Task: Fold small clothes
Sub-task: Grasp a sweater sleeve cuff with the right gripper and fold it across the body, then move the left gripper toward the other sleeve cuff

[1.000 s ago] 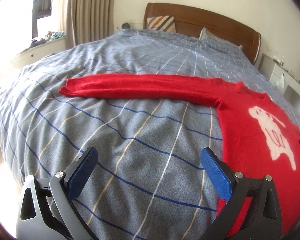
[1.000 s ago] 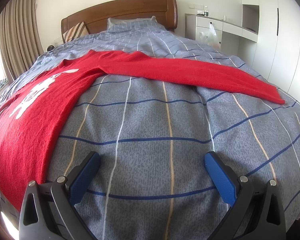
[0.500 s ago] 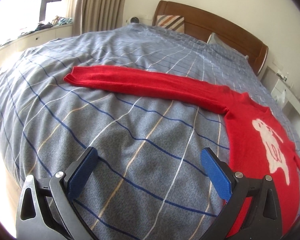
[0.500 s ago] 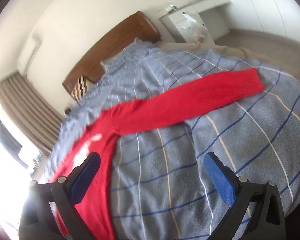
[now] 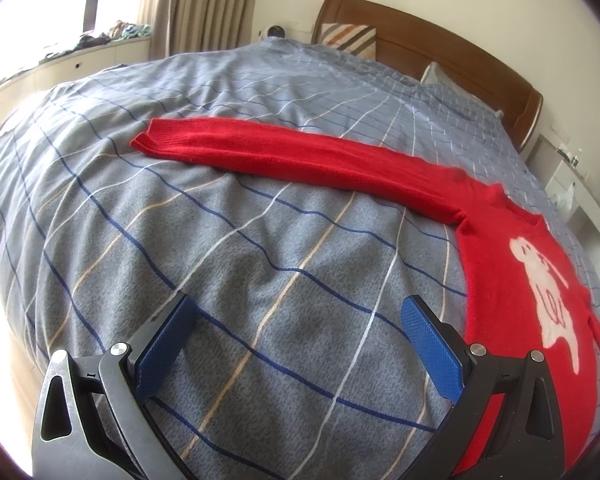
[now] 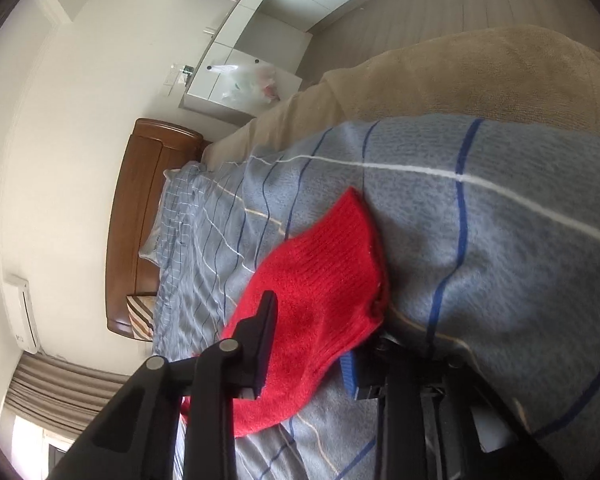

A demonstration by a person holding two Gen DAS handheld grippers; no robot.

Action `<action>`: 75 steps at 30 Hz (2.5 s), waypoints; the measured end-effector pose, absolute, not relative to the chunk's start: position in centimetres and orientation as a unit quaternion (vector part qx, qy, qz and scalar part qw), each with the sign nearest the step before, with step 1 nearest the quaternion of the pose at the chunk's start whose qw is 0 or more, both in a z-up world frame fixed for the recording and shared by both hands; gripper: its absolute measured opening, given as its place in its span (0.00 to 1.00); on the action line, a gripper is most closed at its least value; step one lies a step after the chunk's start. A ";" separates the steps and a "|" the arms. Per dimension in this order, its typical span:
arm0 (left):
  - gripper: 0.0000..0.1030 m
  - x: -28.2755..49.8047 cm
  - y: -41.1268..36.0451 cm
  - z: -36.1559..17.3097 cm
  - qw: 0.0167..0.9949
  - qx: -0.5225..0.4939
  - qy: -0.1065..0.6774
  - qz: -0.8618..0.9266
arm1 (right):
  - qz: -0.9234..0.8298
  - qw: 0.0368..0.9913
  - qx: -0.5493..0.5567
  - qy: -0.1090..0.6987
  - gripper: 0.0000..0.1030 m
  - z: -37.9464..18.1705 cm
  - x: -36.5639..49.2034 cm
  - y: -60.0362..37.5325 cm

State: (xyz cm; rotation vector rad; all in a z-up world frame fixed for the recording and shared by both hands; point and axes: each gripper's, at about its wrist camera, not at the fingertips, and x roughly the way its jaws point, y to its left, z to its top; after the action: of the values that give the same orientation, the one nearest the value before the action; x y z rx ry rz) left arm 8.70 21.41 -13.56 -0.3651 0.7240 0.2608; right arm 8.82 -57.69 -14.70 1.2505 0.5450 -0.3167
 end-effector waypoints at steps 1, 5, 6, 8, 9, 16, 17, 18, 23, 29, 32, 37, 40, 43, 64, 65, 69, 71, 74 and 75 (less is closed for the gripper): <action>1.00 8.8 21.3 -13.6 0.910 -0.175 0.353 0.128 | -0.144 0.771 0.564 0.261 0.27 -14.4 9.5 -57.7; 1.00 9.0 21.1 -13.7 0.911 -0.167 0.355 0.129 | -0.157 0.794 0.506 0.298 0.04 -12.9 12.1 -57.8; 1.00 9.0 21.1 -13.7 0.911 -0.169 0.355 0.128 | -0.165 0.804 0.486 0.302 0.04 -12.0 12.7 -57.6; 1.00 8.9 21.1 -13.7 0.911 -0.172 0.354 0.127 | -0.147 0.834 0.446 0.290 0.04 -9.0 14.2 -56.2; 1.00 9.0 21.1 -13.7 0.910 -0.173 0.354 0.127 | -0.130 0.852 0.421 0.283 0.04 -7.0 15.2 -54.9; 1.00 9.0 21.4 -13.8 0.910 -0.180 0.355 0.118 | 0.057 0.919 0.287 0.264 0.04 4.2 24.5 -37.7; 1.00 9.0 21.5 -13.8 0.910 -0.183 0.354 0.116 | 0.082 0.920 0.274 0.270 0.04 4.6 25.7 -34.4; 1.00 8.9 21.6 -13.8 0.910 -0.186 0.353 0.115 | 0.106 0.919 0.260 0.278 0.04 4.9 27.1 -31.4; 1.00 8.9 21.6 -14.0 0.909 -0.188 0.355 0.112 | 0.177 0.907 0.177 0.338 0.04 1.2 31.1 -17.3; 1.00 8.9 21.5 -14.1 0.909 -0.186 0.356 0.110 | 0.230 0.828 0.135 0.494 0.61 -10.1 32.1 -8.3; 1.00 9.0 21.4 -14.1 0.909 -0.185 0.356 0.111 | 0.283 0.812 0.166 0.482 0.61 -11.0 28.6 -8.5; 1.00 9.0 21.4 -14.2 0.908 -0.181 0.359 0.115 | 0.303 0.846 0.148 0.413 0.78 -8.7 21.8 -14.6; 1.00 9.0 21.2 -14.3 0.908 -0.177 0.360 0.118 | 0.233 0.886 0.095 0.390 0.79 -8.7 17.7 -20.7; 1.00 9.1 20.8 -14.4 0.908 -0.165 0.364 0.123 | 0.143 0.909 0.047 0.388 0.79 -9.7 14.6 -26.7; 1.00 9.3 18.3 -15.4 0.908 -0.084 0.379 0.158 | -0.022 0.927 0.049 0.371 0.92 -14.8 10.0 -37.3; 1.00 9.2 18.3 -15.4 0.908 -0.085 0.380 0.158 | -0.021 0.927 0.049 0.370 0.92 -14.8 10.0 -37.2; 1.00 9.3 18.3 -15.4 0.906 -0.082 0.384 0.157 | -0.024 0.928 0.043 0.370 0.93 -15.0 10.1 -36.9; 1.00 9.3 18.2 -15.4 0.906 -0.081 0.386 0.156 | -0.025 0.928 0.042 0.370 0.93 -15.0 10.1 -36.9; 1.00 9.3 18.2 -15.4 0.905 -0.080 0.388 0.155 | -0.026 0.928 0.041 0.370 0.93 -15.0 10.1 -36.8; 1.00 9.4 18.3 -15.4 0.905 -0.081 0.388 0.155 | -0.026 0.928 0.041 0.370 0.93 -15.0 10.0 -36.8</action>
State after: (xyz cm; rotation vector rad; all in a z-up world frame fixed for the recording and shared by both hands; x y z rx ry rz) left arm 9.39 18.26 -15.44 -0.1666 0.8022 0.3198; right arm 10.03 -36.78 -15.02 0.0836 0.7576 -0.0541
